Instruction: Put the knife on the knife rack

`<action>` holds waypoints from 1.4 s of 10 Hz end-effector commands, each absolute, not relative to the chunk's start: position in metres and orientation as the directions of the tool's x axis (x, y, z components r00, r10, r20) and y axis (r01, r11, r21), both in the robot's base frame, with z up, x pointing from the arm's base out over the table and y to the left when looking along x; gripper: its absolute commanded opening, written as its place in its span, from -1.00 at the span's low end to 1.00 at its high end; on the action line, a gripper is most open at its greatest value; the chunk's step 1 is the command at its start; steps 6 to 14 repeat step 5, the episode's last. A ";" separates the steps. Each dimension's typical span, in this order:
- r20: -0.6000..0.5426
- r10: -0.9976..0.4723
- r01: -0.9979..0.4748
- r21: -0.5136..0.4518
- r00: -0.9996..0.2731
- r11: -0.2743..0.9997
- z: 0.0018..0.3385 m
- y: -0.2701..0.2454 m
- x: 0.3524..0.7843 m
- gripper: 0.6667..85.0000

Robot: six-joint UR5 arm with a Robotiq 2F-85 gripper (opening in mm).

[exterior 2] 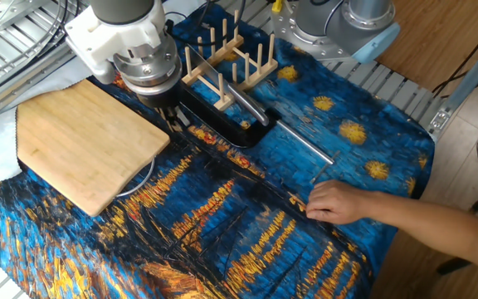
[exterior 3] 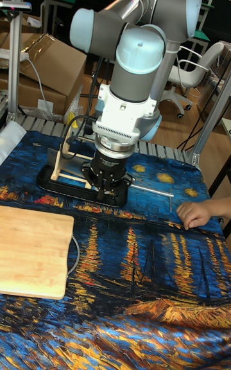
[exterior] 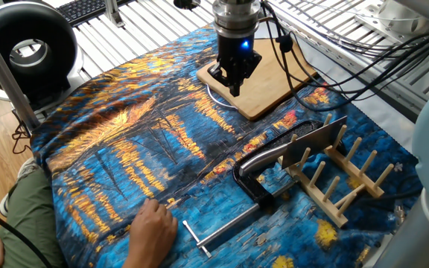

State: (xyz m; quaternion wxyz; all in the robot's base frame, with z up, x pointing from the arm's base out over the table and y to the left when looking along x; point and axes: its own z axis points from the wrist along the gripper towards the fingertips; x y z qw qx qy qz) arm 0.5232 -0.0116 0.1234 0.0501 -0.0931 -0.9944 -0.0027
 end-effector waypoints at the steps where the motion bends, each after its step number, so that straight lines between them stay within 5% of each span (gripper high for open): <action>1: 0.090 0.174 0.175 -0.003 -0.981 0.985 0.124 -0.013 0.525 -0.99; 14: 0.083 0.159 0.158 -0.019 -0.984 0.987 0.122 -0.018 0.527 -0.99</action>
